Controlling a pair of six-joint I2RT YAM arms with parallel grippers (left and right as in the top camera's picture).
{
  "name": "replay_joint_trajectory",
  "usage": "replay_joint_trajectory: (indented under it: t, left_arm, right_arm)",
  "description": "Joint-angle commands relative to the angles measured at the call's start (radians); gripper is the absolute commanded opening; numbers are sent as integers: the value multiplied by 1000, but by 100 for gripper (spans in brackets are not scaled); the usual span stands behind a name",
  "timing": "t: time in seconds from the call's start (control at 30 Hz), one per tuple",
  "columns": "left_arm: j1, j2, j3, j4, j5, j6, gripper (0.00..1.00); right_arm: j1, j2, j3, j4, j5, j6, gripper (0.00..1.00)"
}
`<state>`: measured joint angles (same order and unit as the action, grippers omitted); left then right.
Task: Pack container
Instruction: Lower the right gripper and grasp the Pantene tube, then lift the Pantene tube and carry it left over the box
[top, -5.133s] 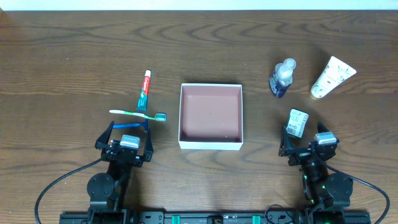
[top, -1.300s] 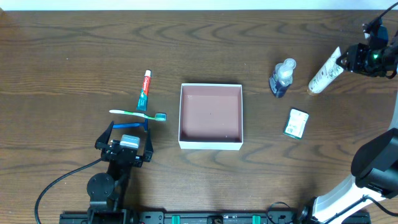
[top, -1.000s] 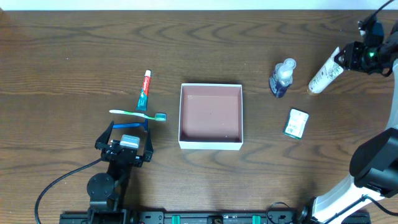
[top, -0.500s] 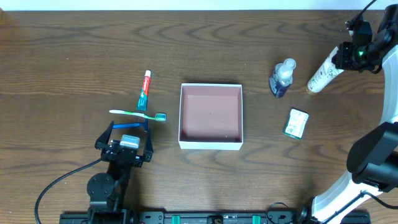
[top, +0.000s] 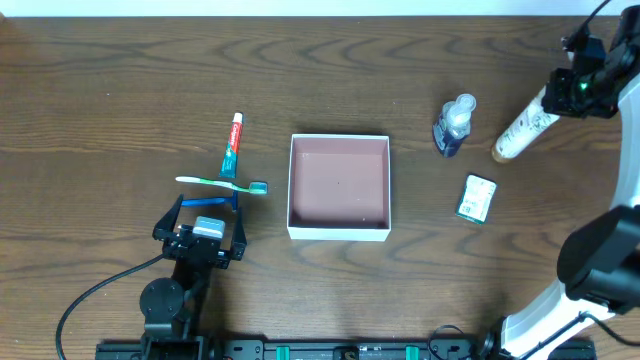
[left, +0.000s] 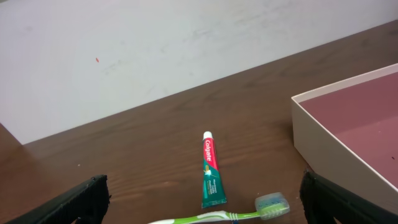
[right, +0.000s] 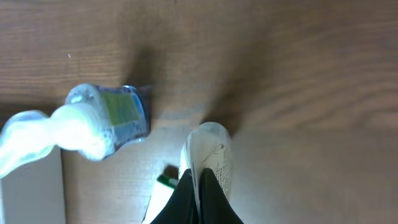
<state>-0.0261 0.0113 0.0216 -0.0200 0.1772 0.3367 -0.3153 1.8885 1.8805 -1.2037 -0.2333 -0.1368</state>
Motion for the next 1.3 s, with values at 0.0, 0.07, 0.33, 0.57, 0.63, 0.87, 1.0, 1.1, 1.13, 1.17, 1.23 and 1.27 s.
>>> replay_joint_trajectory:
  t: [0.0, 0.07, 0.33, 0.57, 0.63, 0.87, 1.0, 1.1, 1.13, 1.17, 1.23, 1.27]
  left_arm:
    - [5, -1, -18, -32, 14, -9, 98]
    - [5, -1, -18, -32, 14, -9, 98]
    - [5, -1, -18, -32, 14, -9, 98]
    - [5, -1, -18, -32, 14, -9, 98]
    - [5, -1, -18, -32, 14, -9, 98]
    - [5, -1, -18, -32, 14, -9, 98]
    - [5, -1, -18, -32, 14, -9, 98]
    - [5, -1, -18, -32, 14, -9, 98]
    - [5, -1, -18, -32, 14, -9, 98]
    - [5, -1, -18, -32, 14, -9, 98]
    - [5, -1, -18, -32, 14, -9, 98]
    - [5, -1, -18, -32, 14, -9, 98]
  right_arm:
    - [9, -159, 88, -12, 10, 71, 1]
    - [9, -211, 93, -23, 9, 93, 1]
    - [31, -462, 95, -80, -32, 160, 1]
    - [202, -573, 94, -89, -60, 232, 1]
    - [270, -575, 94, -88, -60, 256, 1]
    - [523, -512, 93, -43, -50, 325, 1]
    - [648, -436, 93, -9, 1, 370, 1]
    - [727, -366, 93, 17, 38, 395, 1]
    - [753, -340, 93, 27, 48, 402, 1]
    - [773, -317, 93, 37, 55, 406, 1]
    - [814, -267, 93, 55, 80, 415, 1]
    - [834, -241, 93, 63, 100, 423, 1]
